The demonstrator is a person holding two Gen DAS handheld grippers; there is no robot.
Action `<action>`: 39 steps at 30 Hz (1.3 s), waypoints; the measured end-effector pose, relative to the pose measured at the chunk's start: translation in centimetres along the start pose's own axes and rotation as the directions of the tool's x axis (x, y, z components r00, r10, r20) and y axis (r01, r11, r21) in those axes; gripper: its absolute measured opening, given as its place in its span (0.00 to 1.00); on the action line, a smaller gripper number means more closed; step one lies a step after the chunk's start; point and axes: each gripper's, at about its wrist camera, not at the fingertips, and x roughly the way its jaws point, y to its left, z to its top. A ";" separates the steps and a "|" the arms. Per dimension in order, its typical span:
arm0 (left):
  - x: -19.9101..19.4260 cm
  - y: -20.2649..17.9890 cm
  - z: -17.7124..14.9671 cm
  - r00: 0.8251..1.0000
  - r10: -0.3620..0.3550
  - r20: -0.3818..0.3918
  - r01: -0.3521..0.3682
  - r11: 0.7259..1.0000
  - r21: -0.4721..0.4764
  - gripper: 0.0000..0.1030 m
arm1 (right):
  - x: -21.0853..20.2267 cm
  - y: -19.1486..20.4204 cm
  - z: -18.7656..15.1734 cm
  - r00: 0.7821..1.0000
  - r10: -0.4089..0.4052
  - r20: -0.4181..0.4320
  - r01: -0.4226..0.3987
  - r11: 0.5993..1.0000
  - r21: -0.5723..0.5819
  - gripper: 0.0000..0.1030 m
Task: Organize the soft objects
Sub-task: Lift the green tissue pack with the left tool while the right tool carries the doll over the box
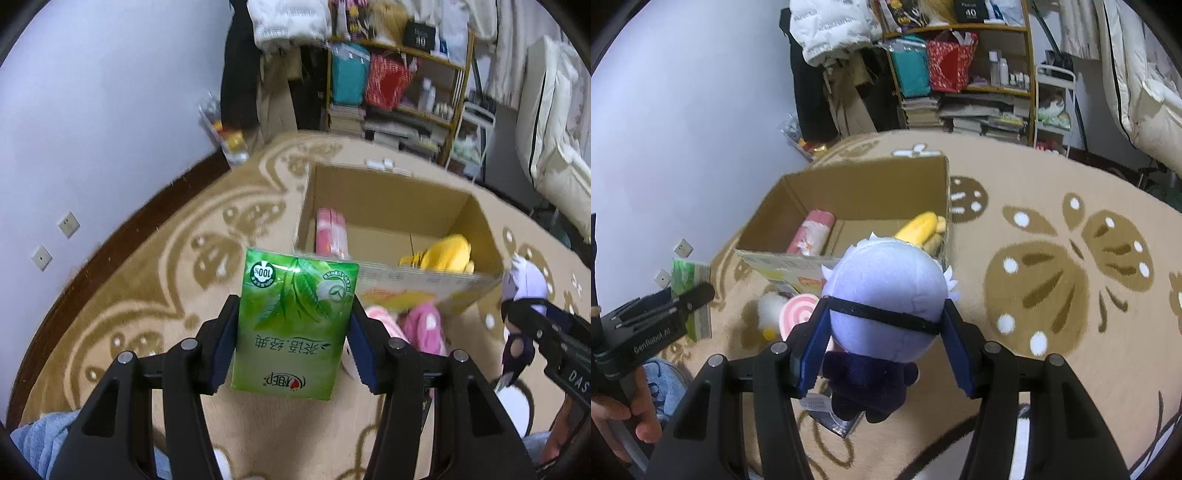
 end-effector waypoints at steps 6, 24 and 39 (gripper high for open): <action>-1.5 0.7 1.0 0.995 0.021 0.094 -0.019 1.000 -0.025 0.52 | -1.5 0.8 0.3 0.998 0.019 0.059 -0.018 1.000 -0.026 0.59; -2.3 0.1 2.5 0.976 0.006 0.217 -0.002 1.000 -0.016 0.52 | -3.0 0.8 1.9 0.985 0.042 0.167 -0.037 0.999 -0.036 0.59; -2.1 -1.7 5.2 0.957 0.030 0.289 -0.044 0.998 0.044 0.52 | -2.3 0.6 3.2 0.977 0.066 0.202 -0.057 0.997 -0.049 0.60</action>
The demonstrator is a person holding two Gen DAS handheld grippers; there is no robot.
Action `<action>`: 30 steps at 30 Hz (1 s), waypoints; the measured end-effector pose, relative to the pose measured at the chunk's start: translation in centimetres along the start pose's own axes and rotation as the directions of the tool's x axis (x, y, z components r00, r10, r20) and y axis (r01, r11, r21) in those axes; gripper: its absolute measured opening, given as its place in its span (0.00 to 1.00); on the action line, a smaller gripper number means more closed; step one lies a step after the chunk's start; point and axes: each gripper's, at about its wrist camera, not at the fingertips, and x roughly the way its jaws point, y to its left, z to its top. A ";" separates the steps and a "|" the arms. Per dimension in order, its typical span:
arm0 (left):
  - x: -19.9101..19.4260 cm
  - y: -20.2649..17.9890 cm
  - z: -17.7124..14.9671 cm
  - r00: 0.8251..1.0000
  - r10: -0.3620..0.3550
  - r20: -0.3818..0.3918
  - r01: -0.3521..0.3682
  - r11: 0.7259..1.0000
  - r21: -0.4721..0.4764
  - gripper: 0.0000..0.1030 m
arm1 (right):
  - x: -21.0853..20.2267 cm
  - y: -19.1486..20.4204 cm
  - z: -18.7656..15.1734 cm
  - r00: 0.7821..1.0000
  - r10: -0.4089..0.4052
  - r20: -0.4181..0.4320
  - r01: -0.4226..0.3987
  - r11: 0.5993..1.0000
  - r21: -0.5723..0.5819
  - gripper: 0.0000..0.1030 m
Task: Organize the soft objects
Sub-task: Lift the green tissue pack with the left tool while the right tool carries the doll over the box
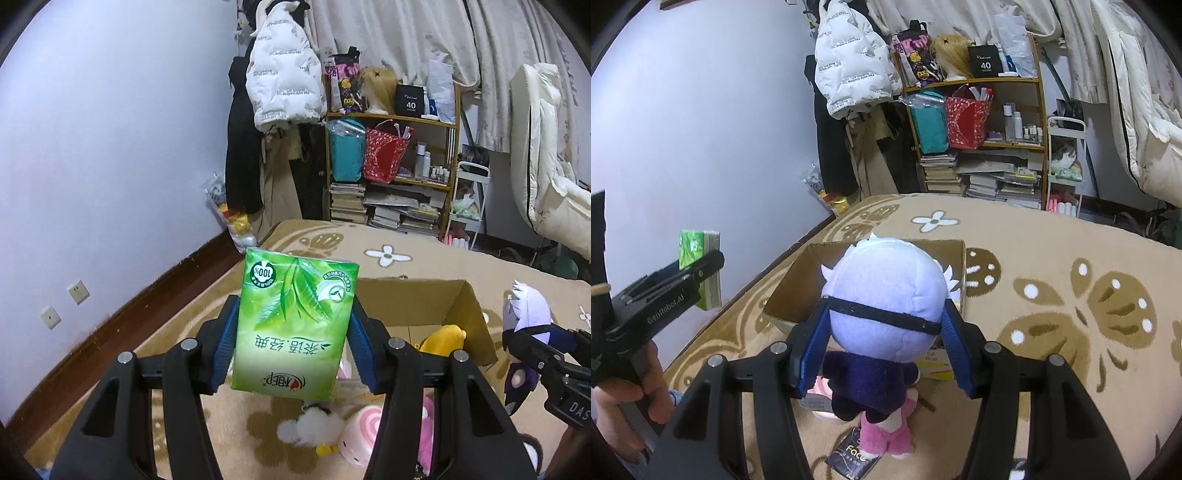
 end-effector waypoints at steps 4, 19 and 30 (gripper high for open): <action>0.7 -0.2 0.2 1.000 -0.001 -0.005 0.001 1.000 0.009 0.52 | 0.4 -0.2 0.4 1.000 -0.001 0.009 0.001 1.000 -0.002 0.60; 3.9 -1.4 -0.4 0.999 -0.017 -0.045 0.018 1.000 0.017 0.52 | 2.0 -1.0 1.4 1.000 0.001 0.018 -0.001 1.000 0.015 0.60; 4.9 -3.0 -0.3 0.997 -0.033 -0.063 0.038 0.996 0.082 0.52 | 3.4 -1.8 1.8 1.000 0.005 0.016 -0.006 0.999 0.032 0.60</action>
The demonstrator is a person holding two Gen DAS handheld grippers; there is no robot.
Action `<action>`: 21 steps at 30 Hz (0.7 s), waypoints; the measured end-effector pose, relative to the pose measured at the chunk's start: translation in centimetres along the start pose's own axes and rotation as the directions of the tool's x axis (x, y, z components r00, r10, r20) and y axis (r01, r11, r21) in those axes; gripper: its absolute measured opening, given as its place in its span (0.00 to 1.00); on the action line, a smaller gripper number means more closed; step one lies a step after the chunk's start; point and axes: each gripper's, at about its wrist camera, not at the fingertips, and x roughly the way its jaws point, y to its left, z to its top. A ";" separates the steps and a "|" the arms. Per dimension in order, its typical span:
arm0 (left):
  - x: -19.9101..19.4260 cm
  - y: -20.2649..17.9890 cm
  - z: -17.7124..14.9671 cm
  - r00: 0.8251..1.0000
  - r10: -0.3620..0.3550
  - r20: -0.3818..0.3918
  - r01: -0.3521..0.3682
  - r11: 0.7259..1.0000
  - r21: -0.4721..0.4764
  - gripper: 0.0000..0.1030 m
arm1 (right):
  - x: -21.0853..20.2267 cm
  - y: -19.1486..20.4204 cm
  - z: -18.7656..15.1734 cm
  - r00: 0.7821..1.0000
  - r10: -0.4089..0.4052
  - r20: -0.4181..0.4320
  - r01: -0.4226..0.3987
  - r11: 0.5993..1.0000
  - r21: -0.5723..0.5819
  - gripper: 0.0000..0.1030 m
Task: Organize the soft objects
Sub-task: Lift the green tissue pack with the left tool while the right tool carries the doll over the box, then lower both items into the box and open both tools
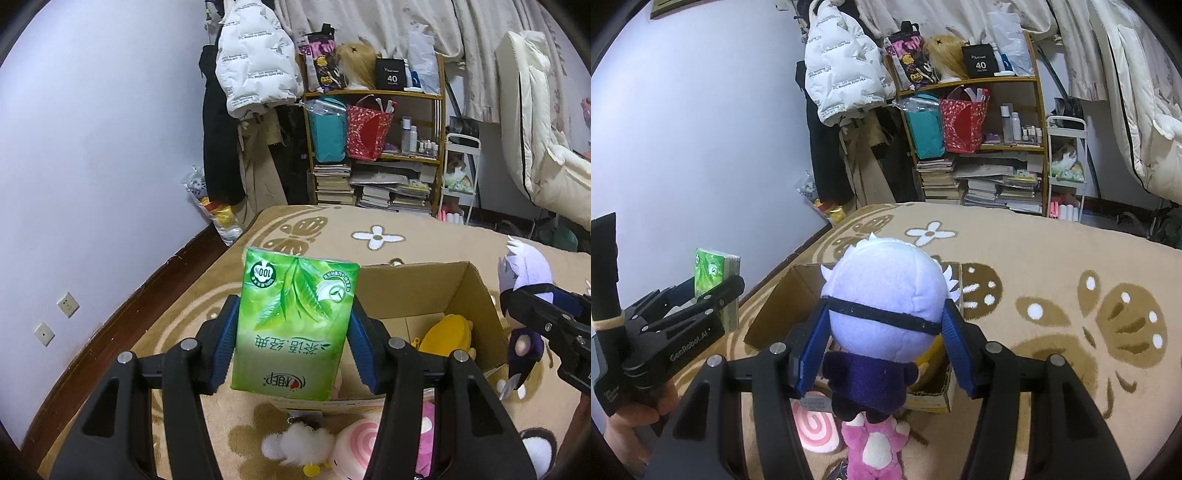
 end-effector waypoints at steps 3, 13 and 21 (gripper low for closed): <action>0.4 -0.1 0.0 1.000 -0.014 -0.002 0.014 1.000 -0.001 0.52 | 0.5 -0.1 0.0 1.000 -0.001 -0.010 0.001 1.000 0.003 0.60; 2.5 -0.5 -0.3 0.999 -0.022 -0.049 0.023 1.000 0.007 0.52 | 2.3 0.7 -0.1 0.999 0.006 -0.038 -0.007 0.999 -0.043 0.61; 4.0 -1.4 -0.7 0.996 -0.030 -0.079 0.033 0.999 0.033 0.53 | 3.8 0.6 -0.9 0.997 0.000 -0.083 -0.004 0.999 -0.040 0.62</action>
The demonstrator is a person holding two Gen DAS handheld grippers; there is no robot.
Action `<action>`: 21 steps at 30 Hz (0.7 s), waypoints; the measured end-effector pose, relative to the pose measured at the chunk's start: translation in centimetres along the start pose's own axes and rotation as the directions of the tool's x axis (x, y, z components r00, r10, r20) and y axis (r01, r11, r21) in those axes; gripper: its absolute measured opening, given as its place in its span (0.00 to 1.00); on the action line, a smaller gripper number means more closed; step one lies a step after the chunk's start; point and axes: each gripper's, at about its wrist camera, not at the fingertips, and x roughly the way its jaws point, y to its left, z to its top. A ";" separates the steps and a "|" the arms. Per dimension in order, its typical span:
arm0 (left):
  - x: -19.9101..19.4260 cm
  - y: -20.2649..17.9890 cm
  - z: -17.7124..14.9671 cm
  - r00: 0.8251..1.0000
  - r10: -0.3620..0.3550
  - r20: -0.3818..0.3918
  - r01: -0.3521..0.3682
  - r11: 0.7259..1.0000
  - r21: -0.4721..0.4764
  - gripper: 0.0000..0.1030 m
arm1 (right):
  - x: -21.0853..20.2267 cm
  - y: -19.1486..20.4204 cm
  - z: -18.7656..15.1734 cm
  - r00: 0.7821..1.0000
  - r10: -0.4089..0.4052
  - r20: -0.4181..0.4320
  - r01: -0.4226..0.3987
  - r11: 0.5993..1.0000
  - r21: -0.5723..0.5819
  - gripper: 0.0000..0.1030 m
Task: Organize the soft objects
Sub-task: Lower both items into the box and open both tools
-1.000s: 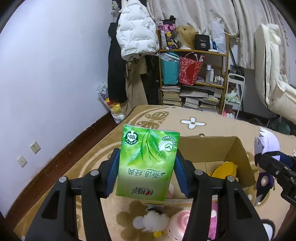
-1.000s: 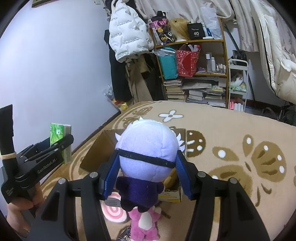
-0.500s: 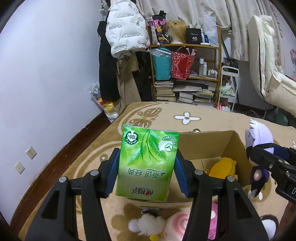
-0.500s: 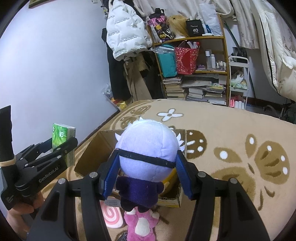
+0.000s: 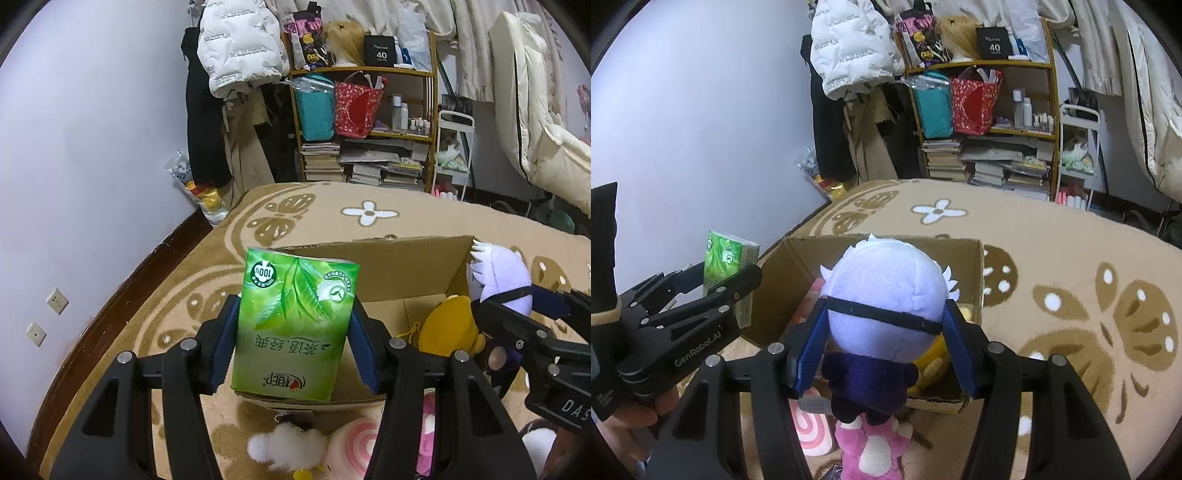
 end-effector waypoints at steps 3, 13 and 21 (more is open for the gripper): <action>0.5 0.0 -0.1 1.000 0.006 -0.011 -0.006 1.000 -0.005 0.53 | 0.1 -0.2 0.0 1.000 0.006 -0.006 -0.006 1.000 0.006 0.62; 0.1 0.2 -0.2 0.999 0.053 0.006 -0.053 0.999 -0.008 0.71 | 0.7 -1.3 0.1 1.000 0.009 -0.020 -0.009 0.999 0.044 0.68; -0.8 1.2 0.1 0.997 0.082 -0.008 -0.082 0.996 -0.030 0.90 | 0.0 -1.5 0.2 1.000 0.012 -0.014 -0.011 0.998 0.067 0.90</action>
